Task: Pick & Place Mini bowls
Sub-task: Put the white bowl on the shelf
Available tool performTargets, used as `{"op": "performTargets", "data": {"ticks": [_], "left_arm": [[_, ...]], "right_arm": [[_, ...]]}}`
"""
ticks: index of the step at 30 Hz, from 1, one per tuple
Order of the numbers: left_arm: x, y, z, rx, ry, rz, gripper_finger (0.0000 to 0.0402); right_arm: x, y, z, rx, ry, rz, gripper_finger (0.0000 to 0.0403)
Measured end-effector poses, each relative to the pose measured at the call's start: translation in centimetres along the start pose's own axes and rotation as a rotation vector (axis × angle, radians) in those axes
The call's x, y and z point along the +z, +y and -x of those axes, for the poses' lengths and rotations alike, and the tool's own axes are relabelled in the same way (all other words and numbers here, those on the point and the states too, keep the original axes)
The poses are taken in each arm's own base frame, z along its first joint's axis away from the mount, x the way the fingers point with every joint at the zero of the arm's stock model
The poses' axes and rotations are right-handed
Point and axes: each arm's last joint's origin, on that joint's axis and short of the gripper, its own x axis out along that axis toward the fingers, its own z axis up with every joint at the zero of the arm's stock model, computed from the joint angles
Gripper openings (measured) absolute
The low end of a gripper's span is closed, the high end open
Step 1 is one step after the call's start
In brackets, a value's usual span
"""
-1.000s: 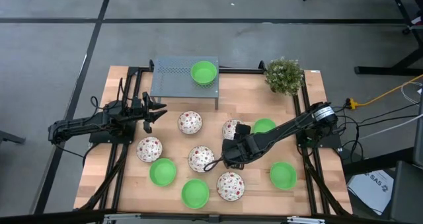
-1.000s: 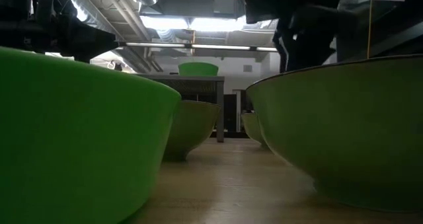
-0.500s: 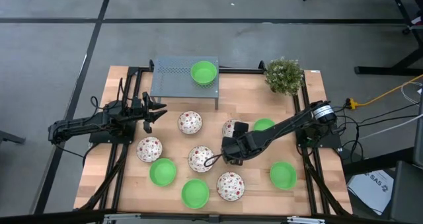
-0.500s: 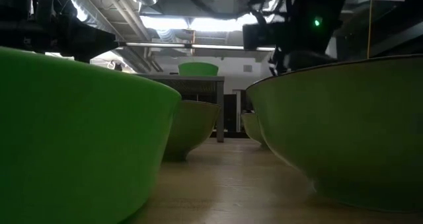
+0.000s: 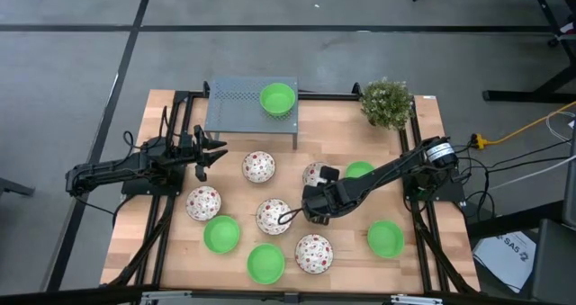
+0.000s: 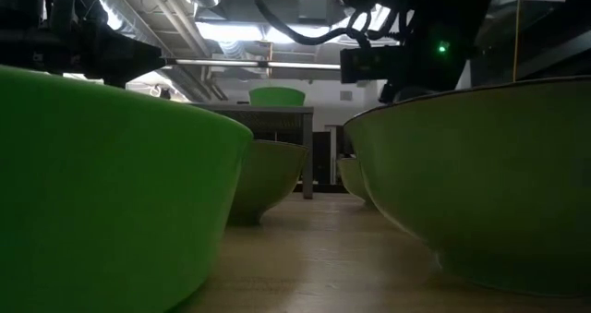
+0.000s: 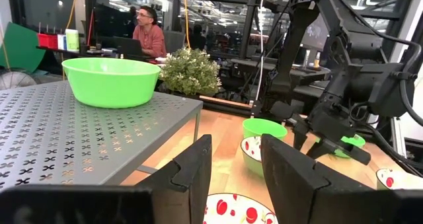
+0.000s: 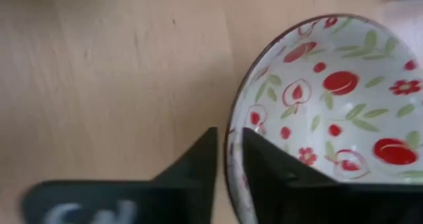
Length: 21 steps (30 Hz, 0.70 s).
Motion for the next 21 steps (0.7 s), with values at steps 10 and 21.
{"op": "performTargets", "data": {"ticks": [10,21], "left_arm": [[0.0,0.0,0.0,0.0,0.0,0.0,0.0125],[0.0,0.0,0.0,0.0,0.0,0.0,0.0125]], "right_arm": [[1.3,0.1,1.1,0.101,0.015,-0.164,0.0015],[5.1,-0.7,4.7,0.21,-0.047,-0.214,0.0014]]}}
